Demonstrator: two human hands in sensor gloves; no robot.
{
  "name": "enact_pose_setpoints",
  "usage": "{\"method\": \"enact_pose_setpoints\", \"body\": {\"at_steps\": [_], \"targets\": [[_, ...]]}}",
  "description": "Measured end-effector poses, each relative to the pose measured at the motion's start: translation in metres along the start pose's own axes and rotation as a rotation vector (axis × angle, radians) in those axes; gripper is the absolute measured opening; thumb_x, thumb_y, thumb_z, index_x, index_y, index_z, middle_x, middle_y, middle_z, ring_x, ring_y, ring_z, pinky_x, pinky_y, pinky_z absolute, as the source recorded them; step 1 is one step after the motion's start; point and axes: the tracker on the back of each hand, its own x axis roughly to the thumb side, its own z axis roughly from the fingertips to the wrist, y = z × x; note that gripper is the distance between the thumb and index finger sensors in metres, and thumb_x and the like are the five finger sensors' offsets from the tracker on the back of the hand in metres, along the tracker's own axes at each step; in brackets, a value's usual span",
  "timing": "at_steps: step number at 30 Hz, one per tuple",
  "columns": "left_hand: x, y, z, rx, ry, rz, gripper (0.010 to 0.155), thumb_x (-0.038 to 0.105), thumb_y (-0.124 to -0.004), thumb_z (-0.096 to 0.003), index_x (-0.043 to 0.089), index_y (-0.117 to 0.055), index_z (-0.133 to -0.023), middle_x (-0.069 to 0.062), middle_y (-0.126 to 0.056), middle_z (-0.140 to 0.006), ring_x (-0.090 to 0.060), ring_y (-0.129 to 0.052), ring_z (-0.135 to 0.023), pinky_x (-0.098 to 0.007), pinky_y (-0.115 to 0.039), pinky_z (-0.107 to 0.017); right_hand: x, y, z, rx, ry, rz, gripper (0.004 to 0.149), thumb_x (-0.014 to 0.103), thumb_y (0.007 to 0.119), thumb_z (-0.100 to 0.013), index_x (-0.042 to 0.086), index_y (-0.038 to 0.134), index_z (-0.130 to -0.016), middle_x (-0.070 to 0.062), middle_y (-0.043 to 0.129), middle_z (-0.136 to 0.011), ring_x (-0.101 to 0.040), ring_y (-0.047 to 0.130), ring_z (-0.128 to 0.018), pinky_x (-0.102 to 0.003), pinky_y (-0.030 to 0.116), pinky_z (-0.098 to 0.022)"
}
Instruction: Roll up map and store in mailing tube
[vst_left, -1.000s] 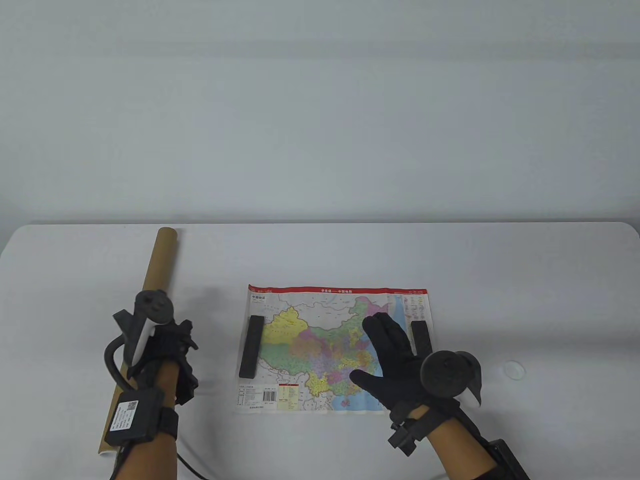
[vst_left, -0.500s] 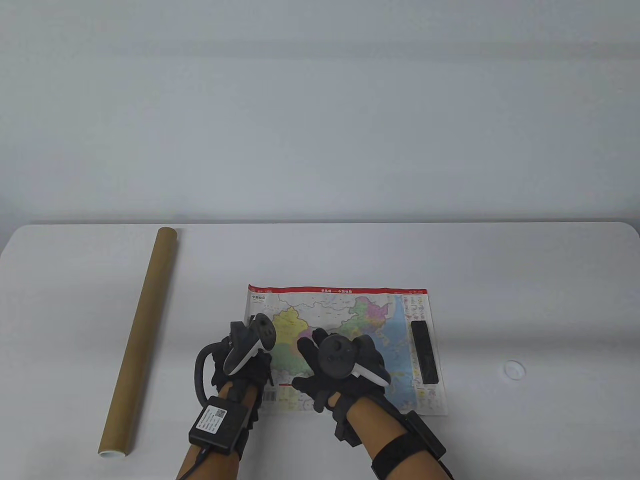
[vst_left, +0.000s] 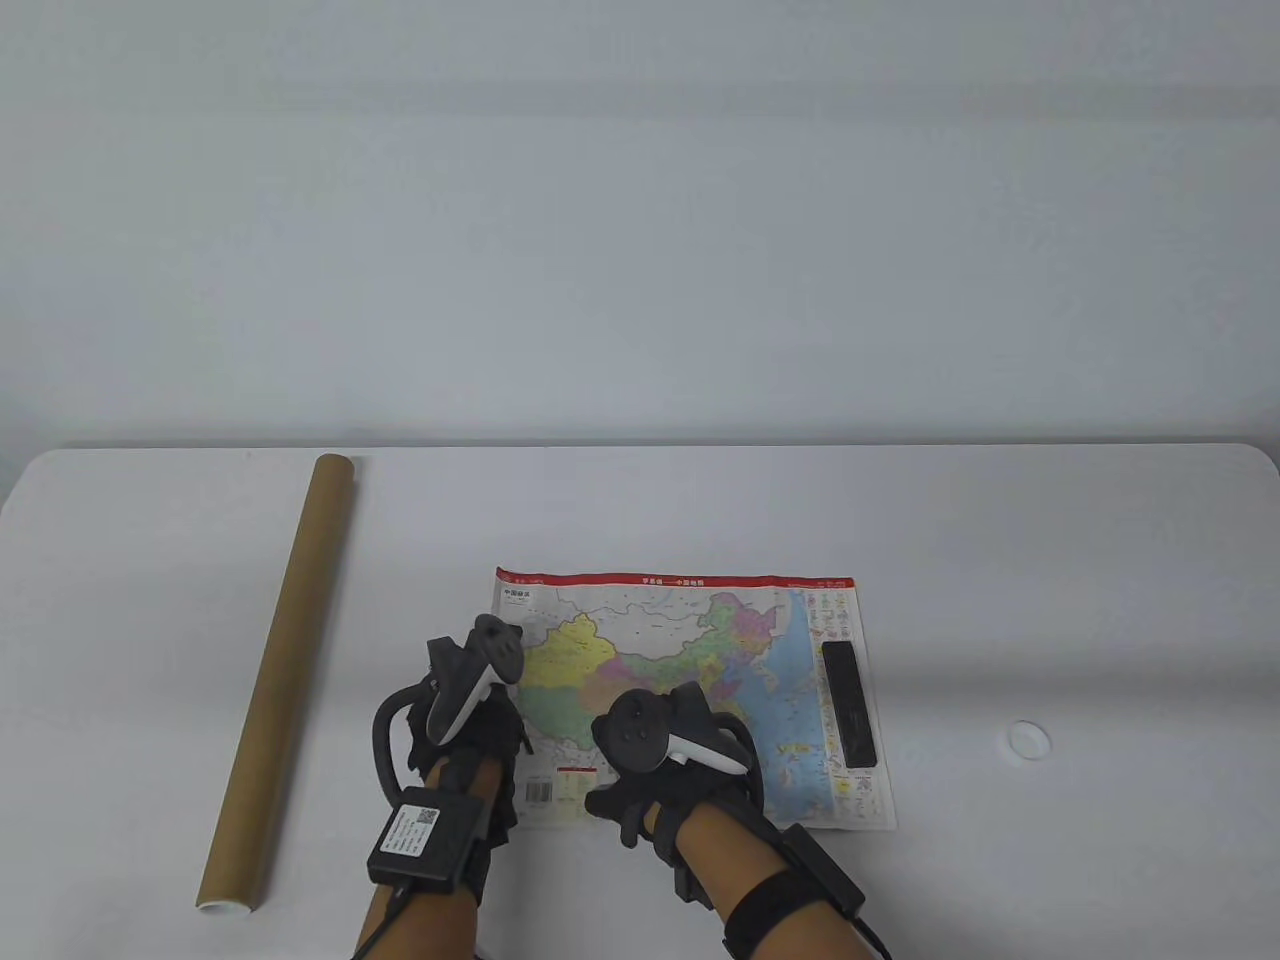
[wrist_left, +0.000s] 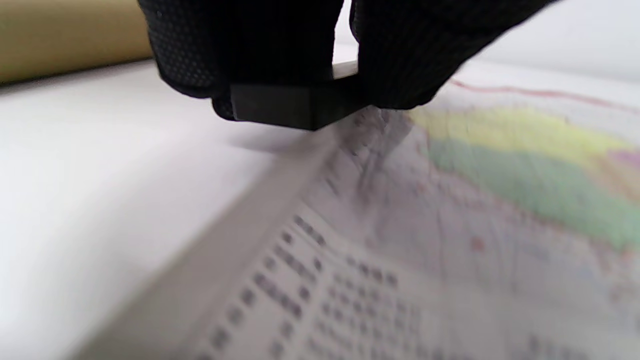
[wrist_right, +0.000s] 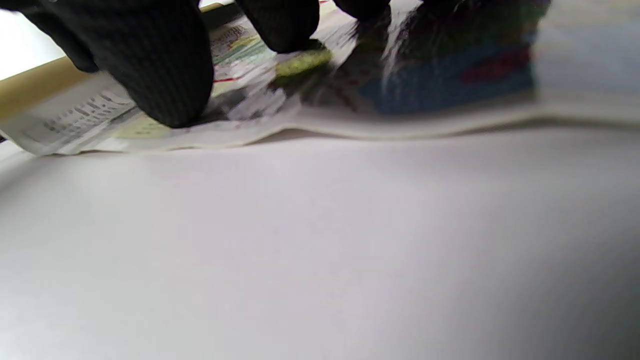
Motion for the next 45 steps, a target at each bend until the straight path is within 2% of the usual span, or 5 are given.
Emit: {"method": "enact_pose_setpoints", "body": {"at_steps": [9, 22, 32, 38, 45], "targets": [[-0.054, 0.042, -0.007, 0.084, 0.136, 0.024, 0.063, 0.043, -0.082, -0.0488, 0.046, -0.054, -0.105, -0.006, -0.074, -0.101, -0.028, -0.090, -0.079, -0.037, -0.081, -0.062, 0.000, 0.000, 0.000, 0.007, 0.003, -0.011, 0.077, 0.047, 0.084, -0.055, 0.005, 0.051, -0.111, -0.029, 0.031, -0.113, -0.063, 0.033, -0.097, -0.070, 0.041, -0.062], [-0.086, -0.007, -0.028, 0.038, 0.229, -0.028, 0.061, 0.044, -0.082, -0.0483, 0.046, -0.057, -0.104, -0.008, -0.076, -0.099, -0.028, -0.091, -0.076, -0.036, -0.082, -0.060, -0.001, 0.002, 0.000, 0.010, 0.002, -0.011, 0.077, 0.047, 0.083, -0.056, 0.005, 0.050, -0.111, -0.029, 0.030, -0.113, -0.063, 0.031, -0.097, -0.070, 0.040, -0.062], [-0.079, -0.004, -0.023, 0.018, 0.239, -0.074, 0.065, 0.051, -0.084, -0.0463, 0.044, -0.056, -0.105, 0.000, -0.059, -0.110, -0.026, -0.081, -0.087, -0.038, -0.073, -0.069, -0.001, 0.003, 0.000, 0.010, 0.003, -0.010, 0.077, 0.048, 0.082, -0.056, 0.006, 0.050, -0.111, -0.028, 0.030, -0.113, -0.062, 0.031, -0.097, -0.069, 0.040, -0.063], [-0.041, 0.035, 0.004, 0.094, -0.013, 0.206, 0.062, 0.047, -0.083, -0.0471, 0.041, -0.059, -0.104, 0.000, -0.066, -0.106, -0.025, -0.084, -0.087, -0.040, -0.074, -0.069, -0.001, 0.003, 0.000, 0.009, 0.004, -0.010, 0.077, 0.048, 0.082, -0.055, 0.006, 0.050, -0.111, -0.028, 0.030, -0.113, -0.062, 0.031, -0.098, -0.068, 0.040, -0.063], [0.013, 0.032, 0.017, -0.196, -0.493, 0.873, 0.056, 0.031, -0.073, -0.0515, 0.036, -0.057, -0.105, -0.002, -0.065, -0.107, -0.027, -0.085, -0.089, -0.042, -0.075, -0.069, -0.004, 0.003, 0.000, 0.003, 0.005, -0.006, 0.077, 0.050, 0.082, -0.055, 0.008, 0.051, -0.111, -0.025, 0.030, -0.114, -0.059, 0.032, -0.099, -0.063, 0.042, -0.065]]}}
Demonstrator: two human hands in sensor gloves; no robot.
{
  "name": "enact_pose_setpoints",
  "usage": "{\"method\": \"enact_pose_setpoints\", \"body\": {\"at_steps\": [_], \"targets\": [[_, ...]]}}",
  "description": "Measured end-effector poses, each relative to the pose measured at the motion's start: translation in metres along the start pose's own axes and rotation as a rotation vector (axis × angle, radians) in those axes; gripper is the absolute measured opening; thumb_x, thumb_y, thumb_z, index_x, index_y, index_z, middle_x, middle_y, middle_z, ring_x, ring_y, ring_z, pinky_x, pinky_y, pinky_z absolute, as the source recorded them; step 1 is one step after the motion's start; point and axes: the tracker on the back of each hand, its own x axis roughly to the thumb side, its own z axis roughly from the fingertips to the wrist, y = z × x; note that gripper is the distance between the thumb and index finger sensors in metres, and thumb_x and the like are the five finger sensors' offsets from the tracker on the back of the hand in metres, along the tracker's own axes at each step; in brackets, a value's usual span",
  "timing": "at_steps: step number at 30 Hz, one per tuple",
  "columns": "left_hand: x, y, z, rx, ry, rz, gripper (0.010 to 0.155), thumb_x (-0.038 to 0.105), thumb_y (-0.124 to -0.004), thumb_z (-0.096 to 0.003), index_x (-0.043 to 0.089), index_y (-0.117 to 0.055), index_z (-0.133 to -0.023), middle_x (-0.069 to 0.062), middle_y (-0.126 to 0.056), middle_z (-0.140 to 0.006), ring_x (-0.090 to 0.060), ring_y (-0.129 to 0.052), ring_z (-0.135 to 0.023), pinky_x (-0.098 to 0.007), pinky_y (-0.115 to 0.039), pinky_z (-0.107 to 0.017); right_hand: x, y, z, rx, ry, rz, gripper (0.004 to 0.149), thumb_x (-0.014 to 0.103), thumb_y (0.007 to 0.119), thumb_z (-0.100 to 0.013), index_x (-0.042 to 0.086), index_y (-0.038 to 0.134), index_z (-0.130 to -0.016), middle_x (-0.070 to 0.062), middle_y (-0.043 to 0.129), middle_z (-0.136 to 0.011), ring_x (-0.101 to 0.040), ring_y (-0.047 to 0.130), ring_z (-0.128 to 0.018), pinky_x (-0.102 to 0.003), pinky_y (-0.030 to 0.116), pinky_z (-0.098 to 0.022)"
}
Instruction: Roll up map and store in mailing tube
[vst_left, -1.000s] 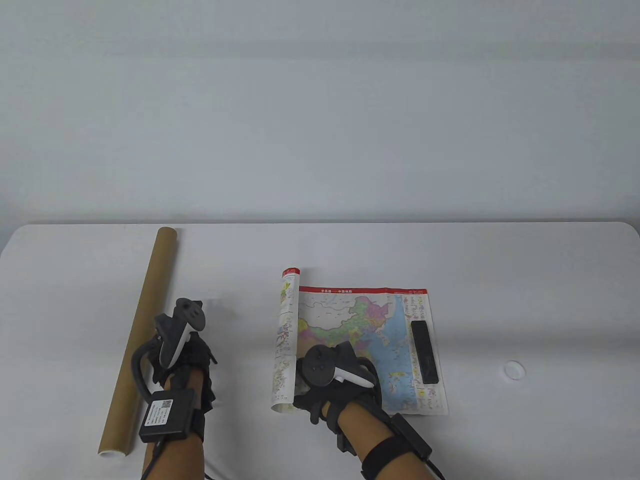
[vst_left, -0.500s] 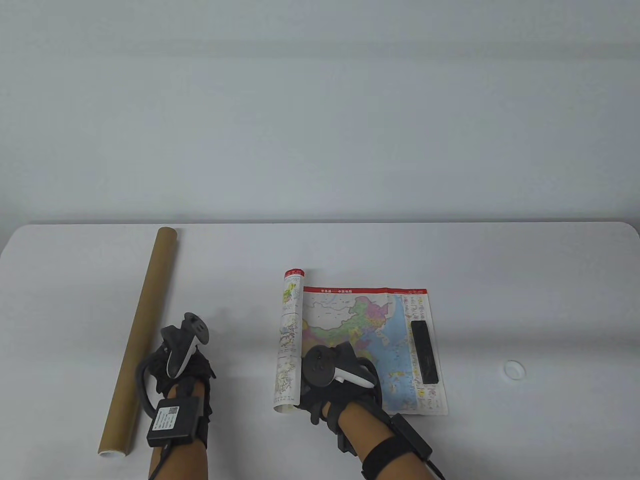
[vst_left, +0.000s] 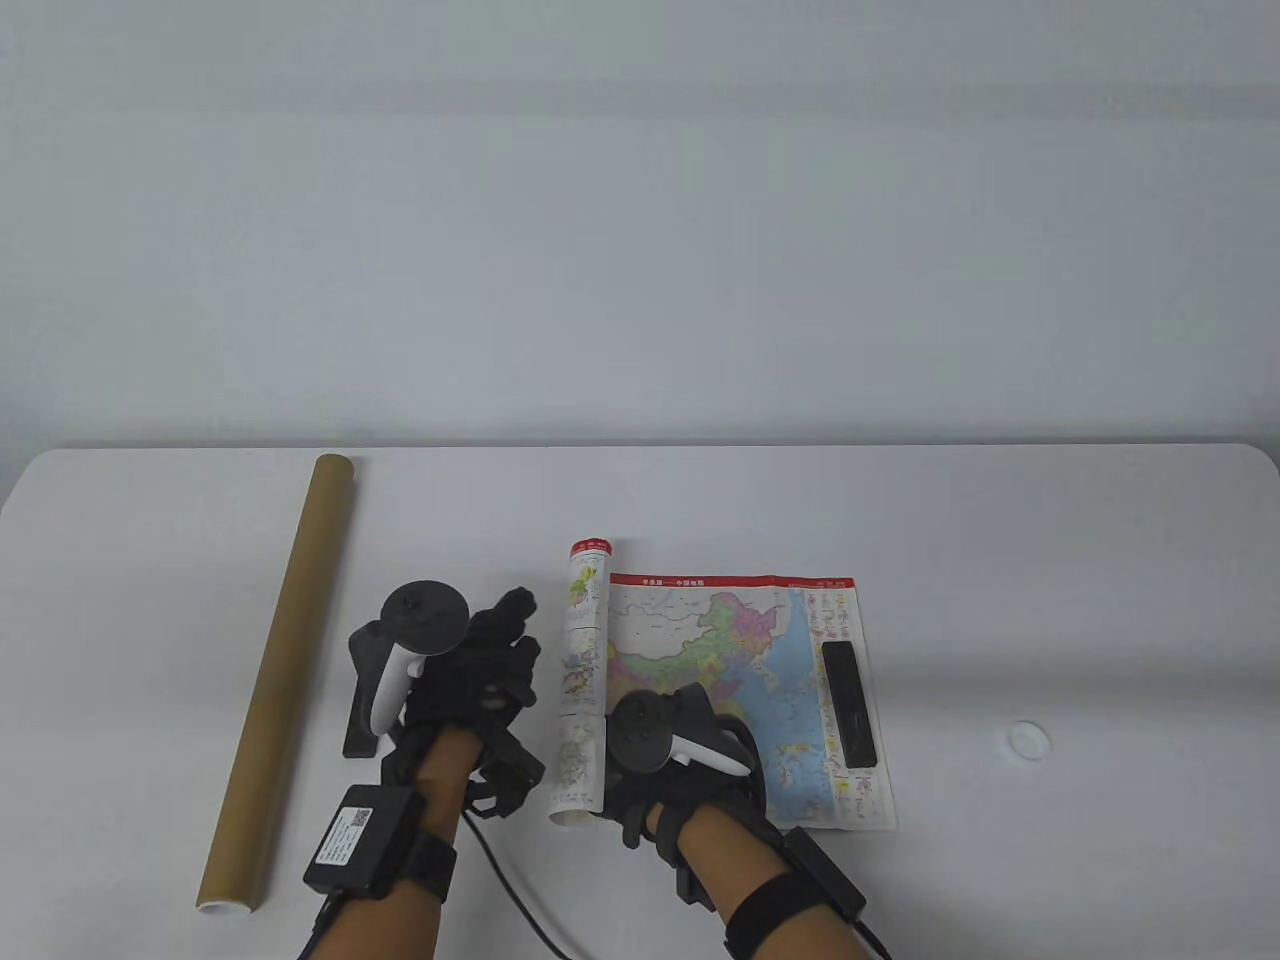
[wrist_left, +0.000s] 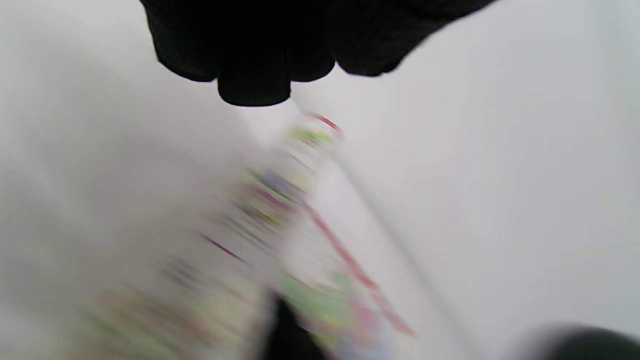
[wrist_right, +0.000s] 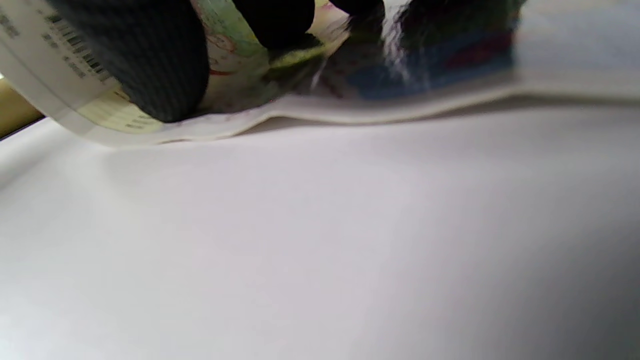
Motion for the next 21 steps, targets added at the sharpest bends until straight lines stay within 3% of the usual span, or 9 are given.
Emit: {"method": "enact_pose_setpoints", "body": {"at_steps": [6, 8, 10, 17, 21], "targets": [[-0.010, -0.045, -0.015, -0.230, -0.011, 0.277, 0.057, 0.027, -0.070, -0.0523, 0.034, -0.053, -0.107, -0.004, -0.063, -0.109, -0.029, -0.083, -0.094, -0.046, -0.074, -0.072, -0.005, -0.001, 0.000, -0.014, 0.000, -0.008, 0.075, 0.050, 0.083, -0.055, 0.012, 0.053, -0.111, -0.022, 0.032, -0.115, -0.055, 0.033, -0.100, -0.058, 0.044, -0.066], [-0.013, -0.057, -0.020, -0.287, -0.036, 0.288, 0.058, 0.026, -0.070, -0.0526, 0.035, -0.051, -0.107, -0.004, -0.060, -0.111, -0.032, -0.079, -0.098, -0.048, -0.072, -0.073, -0.006, -0.002, 0.000, -0.011, 0.001, -0.015, 0.075, 0.050, 0.084, -0.054, 0.013, 0.053, -0.111, -0.021, 0.033, -0.115, -0.054, 0.034, -0.100, -0.057, 0.044, -0.066], [-0.014, -0.064, -0.021, -0.293, 0.001, 0.209, 0.059, 0.026, -0.069, -0.0530, 0.035, -0.049, -0.108, -0.004, -0.057, -0.112, -0.033, -0.076, -0.100, -0.050, -0.069, -0.075, -0.007, -0.003, 0.000, -0.018, 0.002, -0.020, 0.074, 0.049, 0.085, -0.054, 0.013, 0.055, -0.111, -0.021, 0.034, -0.115, -0.053, 0.035, -0.100, -0.057, 0.045, -0.066], [-0.012, -0.069, -0.022, -0.193, 0.010, -0.306, 0.061, 0.027, -0.075, -0.0511, 0.038, -0.052, -0.107, -0.003, -0.059, -0.112, -0.034, -0.076, -0.101, -0.049, -0.069, -0.075, -0.013, -0.007, 0.000, -0.027, 0.009, -0.081, 0.069, 0.040, 0.088, -0.052, 0.013, 0.060, -0.109, -0.019, 0.039, -0.114, -0.050, 0.038, -0.100, -0.054, 0.048, -0.066], [-0.017, -0.076, -0.025, -0.241, 0.043, -0.517, 0.061, 0.028, -0.077, -0.0508, 0.040, -0.053, -0.106, -0.001, -0.058, -0.113, -0.034, -0.068, -0.106, -0.051, -0.065, -0.077, -0.017, -0.009, 0.000, -0.039, 0.013, -0.114, 0.065, 0.034, 0.089, -0.051, 0.013, 0.064, -0.108, -0.018, 0.042, -0.114, -0.048, 0.040, -0.100, -0.053, 0.049, -0.066]]}}
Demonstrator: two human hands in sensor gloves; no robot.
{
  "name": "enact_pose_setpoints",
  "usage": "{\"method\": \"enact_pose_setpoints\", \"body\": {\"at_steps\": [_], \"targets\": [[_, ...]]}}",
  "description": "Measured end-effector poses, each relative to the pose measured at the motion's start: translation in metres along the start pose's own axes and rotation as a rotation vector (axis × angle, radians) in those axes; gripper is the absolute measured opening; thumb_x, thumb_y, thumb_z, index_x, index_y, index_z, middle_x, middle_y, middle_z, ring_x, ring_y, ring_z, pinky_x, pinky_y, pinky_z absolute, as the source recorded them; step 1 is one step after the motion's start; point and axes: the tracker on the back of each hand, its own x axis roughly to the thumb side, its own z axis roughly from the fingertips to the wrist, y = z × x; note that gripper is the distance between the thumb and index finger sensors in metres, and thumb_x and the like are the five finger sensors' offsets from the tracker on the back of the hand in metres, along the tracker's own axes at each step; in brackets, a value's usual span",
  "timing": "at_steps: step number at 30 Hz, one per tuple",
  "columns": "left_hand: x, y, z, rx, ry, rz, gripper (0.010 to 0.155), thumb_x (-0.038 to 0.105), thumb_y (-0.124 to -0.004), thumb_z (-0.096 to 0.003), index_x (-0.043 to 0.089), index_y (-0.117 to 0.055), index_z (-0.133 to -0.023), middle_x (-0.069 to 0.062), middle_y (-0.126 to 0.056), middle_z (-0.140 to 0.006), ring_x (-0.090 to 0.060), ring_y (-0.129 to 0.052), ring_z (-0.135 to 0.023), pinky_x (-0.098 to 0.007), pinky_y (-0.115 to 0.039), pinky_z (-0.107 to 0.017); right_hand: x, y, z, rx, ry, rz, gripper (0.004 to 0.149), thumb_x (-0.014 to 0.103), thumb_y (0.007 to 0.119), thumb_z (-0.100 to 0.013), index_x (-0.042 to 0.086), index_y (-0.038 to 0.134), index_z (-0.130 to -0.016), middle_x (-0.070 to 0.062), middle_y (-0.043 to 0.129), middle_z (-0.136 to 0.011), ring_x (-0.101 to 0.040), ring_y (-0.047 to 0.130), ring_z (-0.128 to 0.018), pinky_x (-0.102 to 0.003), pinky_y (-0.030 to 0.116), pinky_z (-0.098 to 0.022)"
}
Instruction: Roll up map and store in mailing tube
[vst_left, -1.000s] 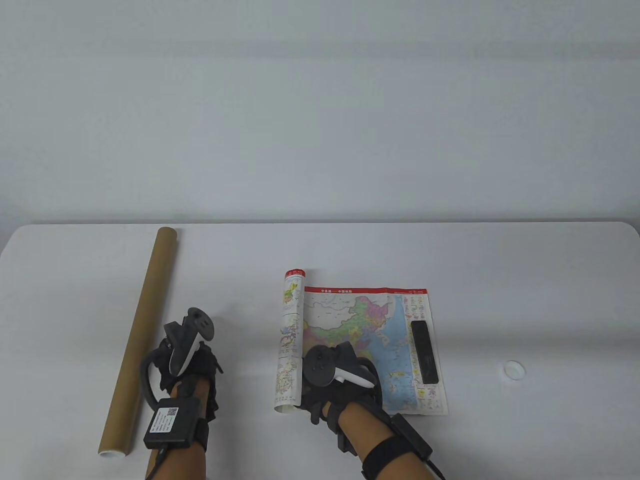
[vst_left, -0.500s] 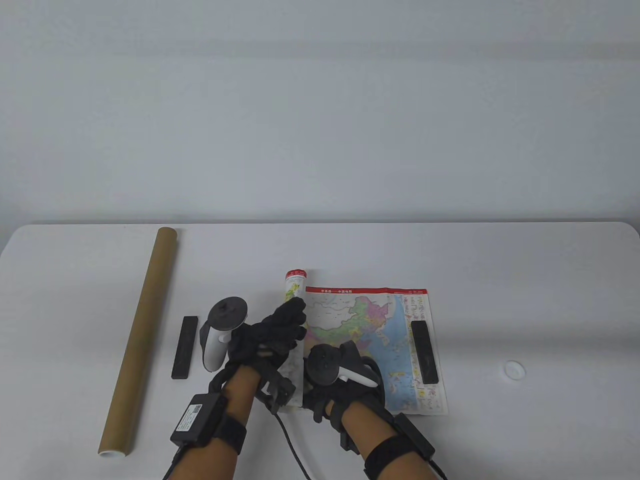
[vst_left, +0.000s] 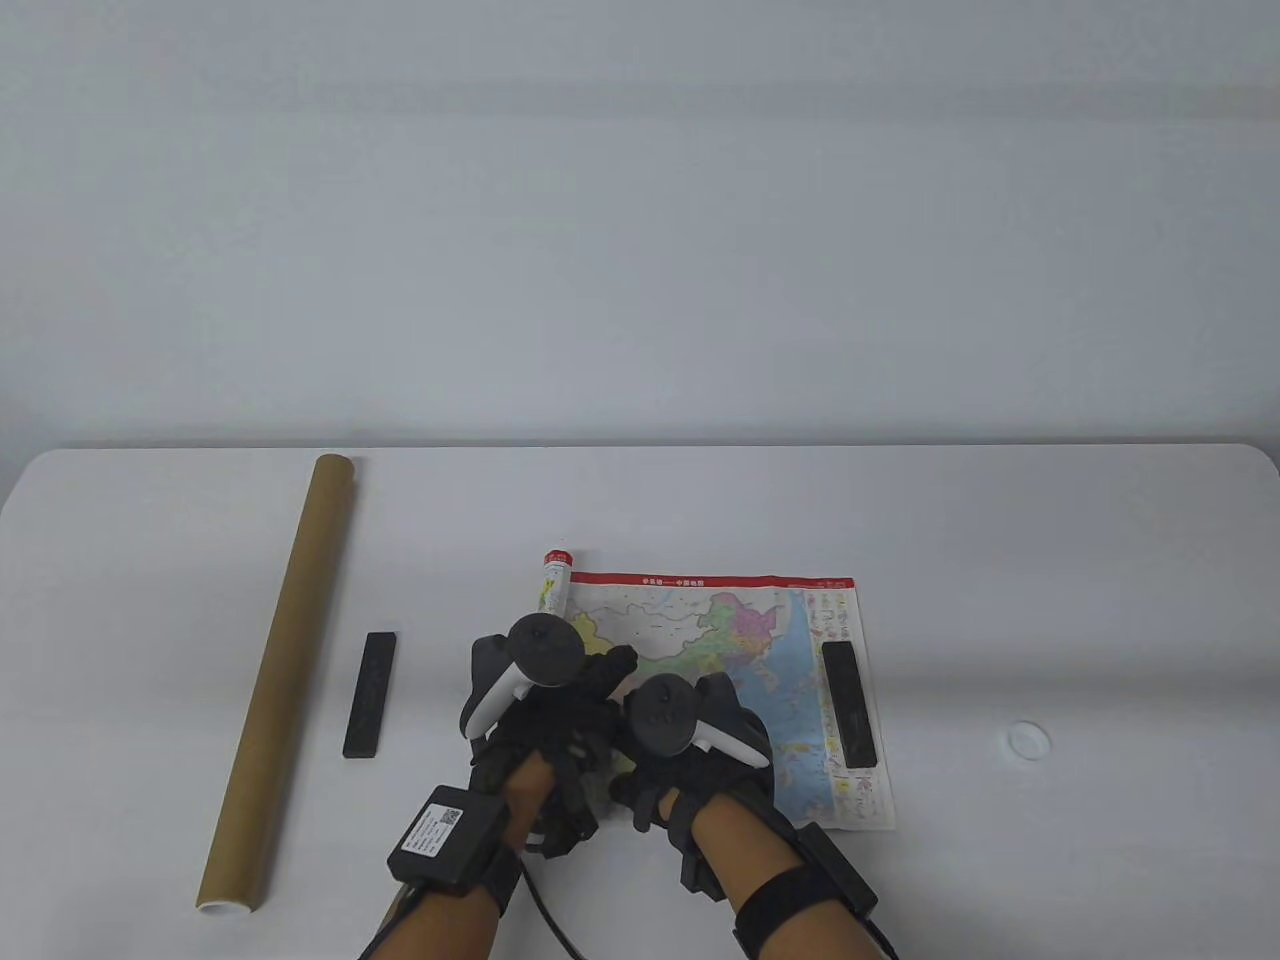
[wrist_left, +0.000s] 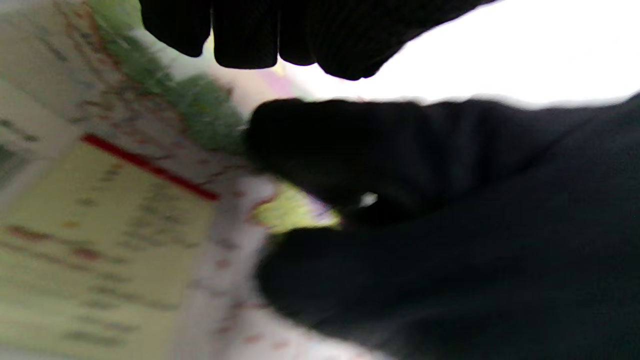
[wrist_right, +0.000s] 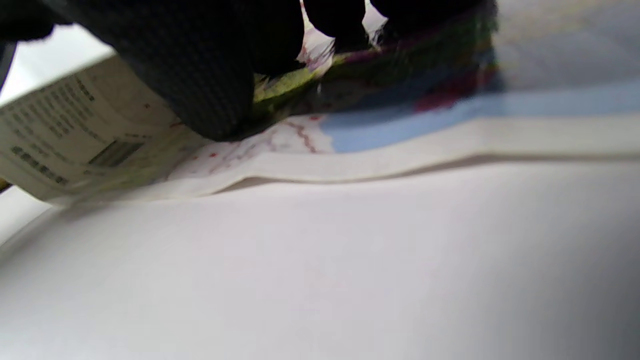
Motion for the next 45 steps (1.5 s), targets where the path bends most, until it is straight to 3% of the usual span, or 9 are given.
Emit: {"method": "enact_pose_setpoints", "body": {"at_steps": [9, 14, 19, 21, 25, 29, 35, 38, 45], "targets": [[-0.002, -0.017, -0.007, -0.089, 0.105, -0.185, 0.066, 0.032, -0.081, -0.0502, 0.043, -0.049, -0.107, 0.004, -0.043, -0.117, -0.027, -0.039, -0.113, -0.047, -0.048, -0.081, -0.008, -0.009, 0.000, -0.027, -0.013, -0.087, 0.055, 0.024, 0.086, -0.051, 0.007, 0.074, -0.102, -0.020, 0.051, -0.111, -0.046, 0.048, -0.099, -0.052, 0.054, -0.065], [0.007, -0.023, -0.010, -0.151, 0.120, -0.302, 0.072, 0.048, -0.087, -0.0462, 0.044, -0.049, -0.107, 0.001, -0.032, -0.118, -0.032, -0.032, -0.112, -0.050, -0.045, -0.081, -0.021, -0.033, 0.011, -0.109, -0.001, -0.099, 0.052, 0.027, 0.086, -0.051, 0.002, 0.080, -0.097, -0.025, 0.065, -0.105, -0.054, 0.068, -0.092, -0.059, 0.065, -0.060], [0.008, -0.023, -0.010, -0.164, 0.122, -0.318, 0.072, 0.049, -0.086, -0.0463, 0.044, -0.048, -0.107, 0.001, -0.031, -0.118, -0.032, -0.031, -0.112, -0.050, -0.045, -0.081, -0.063, -0.070, 0.036, -0.232, 0.154, 0.098, 0.060, 0.031, 0.086, -0.052, 0.004, 0.071, -0.103, -0.028, 0.059, -0.107, -0.056, 0.067, -0.091, -0.061, 0.065, -0.058], [0.008, -0.023, -0.010, -0.164, 0.121, -0.323, 0.072, 0.049, -0.086, -0.0463, 0.045, -0.048, -0.107, 0.002, -0.030, -0.118, -0.032, -0.031, -0.112, -0.050, -0.045, -0.081, -0.086, -0.080, 0.047, -0.255, 0.256, 0.155, 0.072, 0.033, 0.086, -0.053, 0.006, 0.053, -0.111, -0.031, 0.048, -0.109, -0.059, 0.064, -0.091, -0.063, 0.063, -0.058], [0.008, -0.023, -0.010, -0.165, 0.122, -0.326, 0.072, 0.049, -0.085, -0.0465, 0.045, -0.048, -0.107, 0.001, -0.030, -0.118, -0.032, -0.031, -0.112, -0.050, -0.045, -0.081, -0.128, -0.080, 0.061, -0.145, 0.438, 0.337, 0.082, 0.039, 0.082, -0.055, 0.005, 0.036, -0.113, -0.037, 0.042, -0.107, -0.060, 0.066, -0.089, -0.064, 0.064, -0.057], [0.007, -0.025, -0.009, -0.170, 0.119, -0.323, 0.072, 0.050, -0.084, -0.0469, 0.045, -0.046, -0.107, 0.002, -0.028, -0.118, -0.032, -0.028, -0.113, -0.050, -0.043, -0.082, -0.142, -0.062, 0.061, -0.118, 0.486, 0.233, 0.075, 0.037, 0.079, -0.056, 0.002, 0.042, -0.112, -0.038, 0.056, -0.103, -0.060, 0.074, -0.081, -0.062, 0.068, -0.053], [0.007, -0.025, -0.009, -0.176, 0.126, -0.331, 0.072, 0.049, -0.083, -0.0470, 0.045, -0.045, -0.107, 0.003, -0.027, -0.118, -0.032, -0.028, -0.113, -0.050, -0.042, -0.082, -0.132, -0.056, 0.054, -0.232, 0.528, 0.413, 0.063, 0.026, 0.079, -0.054, 0.004, 0.056, -0.108, -0.035, 0.070, -0.095, -0.050, 0.088, -0.064, -0.052, 0.084, -0.041], [0.010, -0.025, -0.010, -0.177, 0.123, -0.357, 0.072, 0.050, -0.082, -0.0466, 0.045, -0.044, -0.107, 0.015, -0.029, -0.118, -0.033, -0.029, -0.112, -0.051, -0.044, -0.082, -0.139, -0.063, 0.056, -0.241, 0.550, 0.304, 0.064, 0.024, 0.081, -0.053, 0.006, 0.055, -0.109, -0.034, 0.069, -0.095, -0.050, 0.088, -0.064, -0.051, 0.086, -0.039], [0.011, -0.026, -0.010, -0.189, 0.130, -0.360, 0.072, 0.050, -0.082, -0.0468, 0.045, -0.043, -0.107, 0.015, -0.028, -0.118, -0.033, -0.029, -0.112, -0.050, -0.044, -0.082, -0.171, -0.102, 0.084, -0.290, 0.665, 0.242, 0.064, 0.024, 0.080, -0.055, 0.008, 0.053, -0.111, -0.032, 0.065, -0.098, -0.049, 0.084, -0.069, -0.053, 0.083, -0.043]]}}
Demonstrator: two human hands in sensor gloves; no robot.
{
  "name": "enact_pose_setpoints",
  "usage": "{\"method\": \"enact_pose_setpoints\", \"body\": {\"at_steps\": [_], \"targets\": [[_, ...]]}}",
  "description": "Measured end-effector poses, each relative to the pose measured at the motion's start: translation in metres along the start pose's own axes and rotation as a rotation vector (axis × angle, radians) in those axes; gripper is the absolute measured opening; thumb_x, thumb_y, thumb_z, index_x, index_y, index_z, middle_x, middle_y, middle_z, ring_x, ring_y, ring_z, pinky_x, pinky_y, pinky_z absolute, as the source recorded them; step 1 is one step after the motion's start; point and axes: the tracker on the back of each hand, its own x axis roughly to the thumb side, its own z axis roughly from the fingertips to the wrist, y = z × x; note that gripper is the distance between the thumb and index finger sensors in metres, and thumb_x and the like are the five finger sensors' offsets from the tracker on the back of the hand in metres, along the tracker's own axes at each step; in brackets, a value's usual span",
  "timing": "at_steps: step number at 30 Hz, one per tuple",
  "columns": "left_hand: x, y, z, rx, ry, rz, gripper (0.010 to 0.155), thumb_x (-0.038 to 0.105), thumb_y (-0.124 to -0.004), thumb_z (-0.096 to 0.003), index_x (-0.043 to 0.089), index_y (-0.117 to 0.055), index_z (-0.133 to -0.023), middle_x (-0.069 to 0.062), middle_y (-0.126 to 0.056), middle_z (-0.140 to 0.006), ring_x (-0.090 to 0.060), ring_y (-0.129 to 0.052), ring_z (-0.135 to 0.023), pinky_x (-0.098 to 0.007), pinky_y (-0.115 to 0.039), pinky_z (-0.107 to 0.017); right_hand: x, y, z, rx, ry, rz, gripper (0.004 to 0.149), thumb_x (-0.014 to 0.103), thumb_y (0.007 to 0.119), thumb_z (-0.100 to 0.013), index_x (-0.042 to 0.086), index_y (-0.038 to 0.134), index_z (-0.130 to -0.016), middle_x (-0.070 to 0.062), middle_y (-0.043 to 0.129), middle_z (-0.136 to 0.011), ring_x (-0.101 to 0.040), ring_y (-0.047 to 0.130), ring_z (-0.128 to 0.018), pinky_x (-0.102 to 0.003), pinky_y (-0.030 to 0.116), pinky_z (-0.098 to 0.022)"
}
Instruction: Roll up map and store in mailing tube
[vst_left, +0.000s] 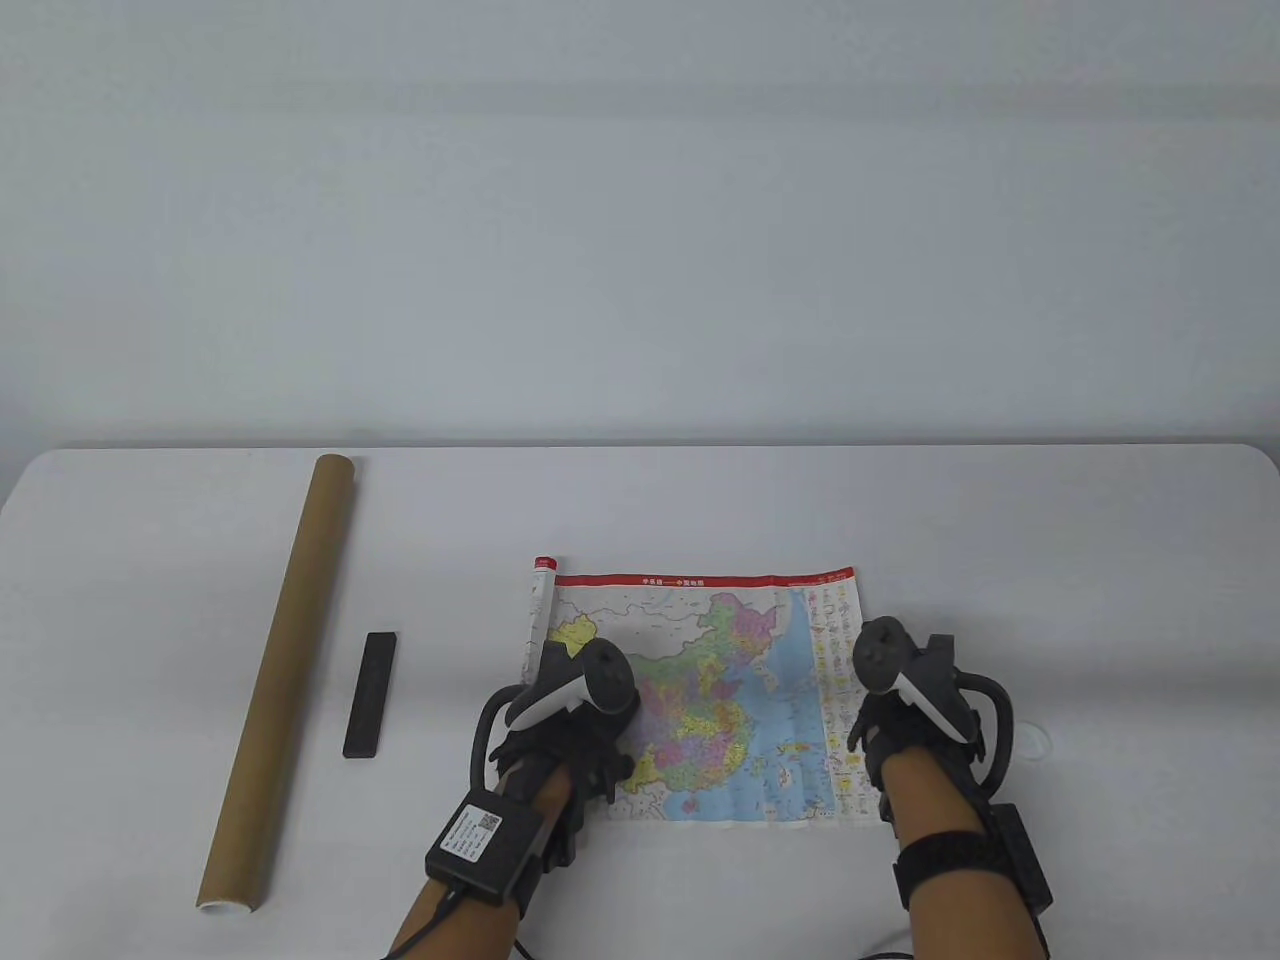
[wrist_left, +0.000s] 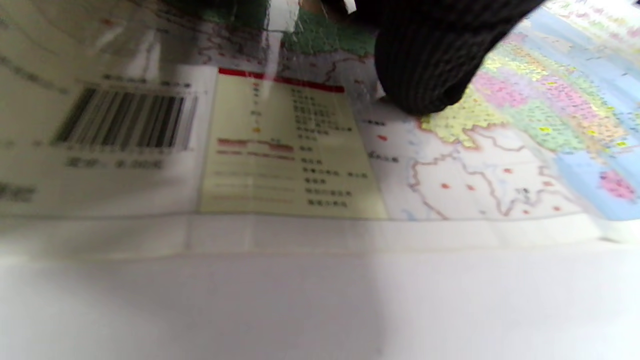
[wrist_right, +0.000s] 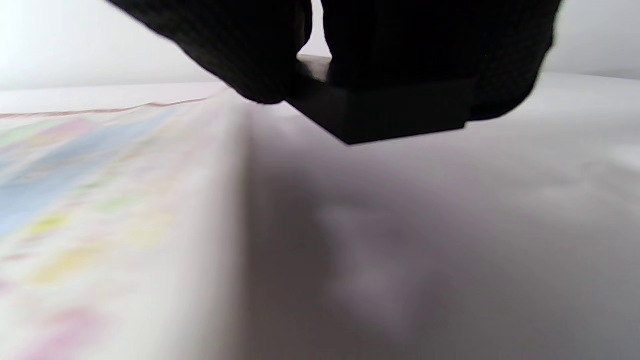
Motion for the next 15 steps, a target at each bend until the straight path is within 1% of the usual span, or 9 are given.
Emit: {"method": "enact_pose_setpoints", "body": {"at_steps": [2, 5, 7, 11, 15], "targets": [[0.000, 0.000, 0.000, -0.004, 0.002, -0.004, 0.072, 0.049, -0.082, -0.0470, 0.045, -0.042, -0.107, 0.014, -0.028, -0.118, -0.033, -0.029, -0.112, -0.051, -0.044, -0.082, -0.015, -0.002, -0.003, 0.011, 0.041, 0.006, 0.064, 0.023, 0.080, -0.055, 0.008, 0.053, -0.111, -0.032, 0.065, -0.098, -0.049, 0.084, -0.069, -0.052, 0.083, -0.042], [0.001, 0.000, 0.000, -0.009, 0.002, -0.009, 0.071, 0.049, -0.082, -0.0471, 0.053, -0.041, -0.106, 0.014, -0.028, -0.118, -0.033, -0.028, -0.112, -0.051, -0.044, -0.082, -0.029, 0.002, -0.006, 0.041, 0.084, 0.004, 0.064, 0.024, 0.080, -0.055, 0.008, 0.054, -0.111, -0.032, 0.065, -0.098, -0.049, 0.084, -0.069, -0.051, 0.082, -0.042], [0.001, 0.001, 0.000, -0.012, 0.002, -0.012, 0.070, 0.049, -0.082, -0.0471, 0.054, -0.042, -0.105, 0.015, -0.028, -0.118, -0.033, -0.028, -0.112, -0.051, -0.044, -0.082, -0.031, 0.009, -0.008, 0.077, 0.088, -0.006, 0.063, 0.023, 0.080, -0.055, 0.007, 0.055, -0.110, -0.033, 0.065, -0.098, -0.049, 0.084, -0.069, -0.050, 0.082, -0.043], [0.001, 0.001, -0.001, -0.017, 0.004, -0.017, 0.069, 0.049, -0.081, -0.0475, 0.055, -0.043, -0.105, 0.014, -0.028, -0.118, -0.034, -0.028, -0.112, -0.051, -0.044, -0.082, -0.030, 0.016, -0.008, 0.114, 0.080, 0.013, 0.061, 0.023, 0.080, -0.055, 0.007, 0.057, -0.110, -0.034, 0.066, -0.097, -0.049, 0.085, -0.068, -0.049, 0.082, -0.043], [0.002, 0.001, 0.000, -0.028, 0.016, -0.013, 0.069, 0.049, -0.081, -0.0477, 0.056, -0.043, -0.105, 0.016, -0.026, -0.118, -0.033, -0.027, -0.113, -0.050, -0.042, -0.083, -0.028, 0.018, -0.008, 0.117, 0.077, 0.031, 0.062, 0.023, 0.080, -0.055, 0.007, 0.056, -0.110, -0.034, 0.066, -0.097, -0.049, 0.085, -0.069, -0.049, 0.081, -0.043]]}}
